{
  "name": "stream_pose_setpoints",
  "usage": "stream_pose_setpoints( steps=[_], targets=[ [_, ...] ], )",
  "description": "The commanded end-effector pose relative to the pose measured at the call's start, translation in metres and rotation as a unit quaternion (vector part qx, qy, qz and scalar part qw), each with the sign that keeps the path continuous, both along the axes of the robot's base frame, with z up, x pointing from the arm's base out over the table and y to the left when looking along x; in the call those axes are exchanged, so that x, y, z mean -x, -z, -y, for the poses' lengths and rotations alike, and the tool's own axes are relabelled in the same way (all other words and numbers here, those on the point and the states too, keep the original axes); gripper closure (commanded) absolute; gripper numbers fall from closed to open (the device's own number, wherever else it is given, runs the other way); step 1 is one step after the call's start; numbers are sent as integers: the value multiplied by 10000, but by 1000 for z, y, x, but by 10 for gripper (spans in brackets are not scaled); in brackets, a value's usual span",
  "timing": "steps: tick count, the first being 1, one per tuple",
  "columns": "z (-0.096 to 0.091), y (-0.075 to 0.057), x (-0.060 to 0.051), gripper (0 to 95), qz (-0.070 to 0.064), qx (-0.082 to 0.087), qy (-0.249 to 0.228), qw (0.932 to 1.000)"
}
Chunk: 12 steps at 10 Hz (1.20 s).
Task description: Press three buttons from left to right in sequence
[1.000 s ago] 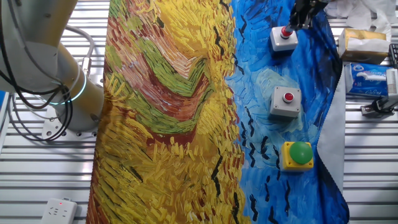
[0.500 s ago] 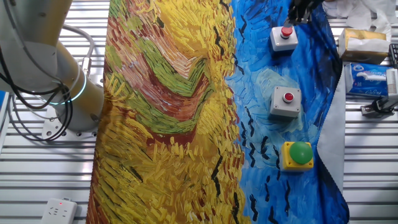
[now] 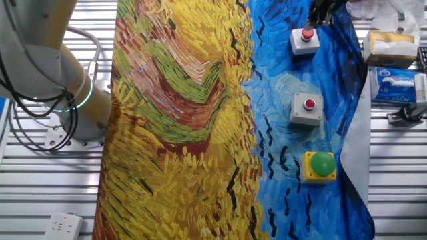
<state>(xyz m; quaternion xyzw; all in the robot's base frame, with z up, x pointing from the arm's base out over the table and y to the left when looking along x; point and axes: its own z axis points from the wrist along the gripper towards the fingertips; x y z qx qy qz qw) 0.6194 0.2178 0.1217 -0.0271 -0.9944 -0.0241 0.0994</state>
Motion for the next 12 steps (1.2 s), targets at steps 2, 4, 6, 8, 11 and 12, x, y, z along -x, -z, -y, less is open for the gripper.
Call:
stream_pose_setpoints(
  steps=[2,4,6,8,11,12],
  targets=[
    [0,-1,-2,950,-25,5,-5,10000],
    [0,-1,-2,950,-25,3,-5,10000],
    [0,-1,-2,950,-21,2,-23,10000],
    [-1,-1,-2,950,46,-37,-165,9998],
    [-1,-1,-2,950,13,-18,-163,9999],
    [-1,-1,-2,950,13,-14,-156,9999]
  ],
)
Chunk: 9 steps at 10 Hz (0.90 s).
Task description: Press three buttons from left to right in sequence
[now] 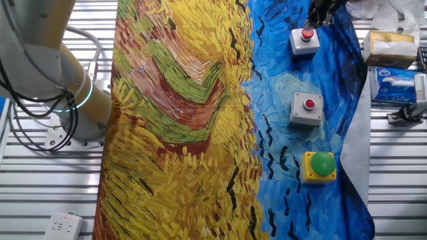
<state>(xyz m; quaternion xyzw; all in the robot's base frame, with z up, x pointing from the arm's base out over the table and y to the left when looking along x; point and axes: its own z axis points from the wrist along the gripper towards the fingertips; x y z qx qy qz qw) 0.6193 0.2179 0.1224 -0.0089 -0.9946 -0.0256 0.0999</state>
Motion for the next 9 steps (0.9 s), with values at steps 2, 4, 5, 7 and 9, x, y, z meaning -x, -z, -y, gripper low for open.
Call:
stream_pose_setpoints(
  steps=[2,4,5,7,9],
  targets=[
    [-1,0,-2,950,6,38,46,10000],
    [-1,0,-2,950,9,33,40,10000],
    [-1,0,-2,950,13,24,8,10000],
    [-1,0,-2,950,2,22,-2,10000],
    [-1,0,-2,950,1,14,-39,10000]
  ],
)
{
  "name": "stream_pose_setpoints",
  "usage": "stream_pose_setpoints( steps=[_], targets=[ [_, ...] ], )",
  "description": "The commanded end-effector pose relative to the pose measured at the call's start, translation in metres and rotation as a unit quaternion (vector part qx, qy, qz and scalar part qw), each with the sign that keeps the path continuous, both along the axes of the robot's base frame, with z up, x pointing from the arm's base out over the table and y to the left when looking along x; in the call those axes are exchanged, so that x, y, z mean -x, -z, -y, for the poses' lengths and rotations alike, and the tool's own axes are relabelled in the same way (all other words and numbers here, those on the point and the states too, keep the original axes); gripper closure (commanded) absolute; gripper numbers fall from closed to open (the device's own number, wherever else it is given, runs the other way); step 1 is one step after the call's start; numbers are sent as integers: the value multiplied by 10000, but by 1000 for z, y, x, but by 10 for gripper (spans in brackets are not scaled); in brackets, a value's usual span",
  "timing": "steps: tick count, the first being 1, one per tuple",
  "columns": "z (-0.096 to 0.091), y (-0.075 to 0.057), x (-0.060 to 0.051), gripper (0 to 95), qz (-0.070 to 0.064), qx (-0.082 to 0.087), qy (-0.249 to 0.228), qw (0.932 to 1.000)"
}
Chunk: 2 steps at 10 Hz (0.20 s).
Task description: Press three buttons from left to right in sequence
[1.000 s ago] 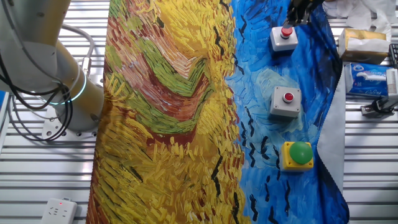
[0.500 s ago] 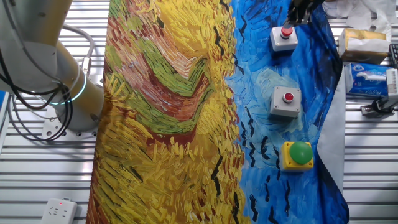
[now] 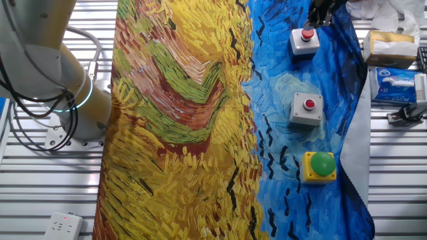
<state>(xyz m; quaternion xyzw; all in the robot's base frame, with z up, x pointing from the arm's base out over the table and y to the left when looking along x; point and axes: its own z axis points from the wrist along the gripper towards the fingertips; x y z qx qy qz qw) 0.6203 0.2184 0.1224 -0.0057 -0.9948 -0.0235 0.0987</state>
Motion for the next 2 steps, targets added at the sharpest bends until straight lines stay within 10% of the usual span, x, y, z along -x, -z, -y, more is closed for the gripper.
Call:
stream_pose_setpoints(
  steps=[1,2],
  targets=[
    [-1,0,-1,950,-14,-8,-10,10000],
    [-1,0,-1,950,-23,-8,-30,10000]
  ],
)
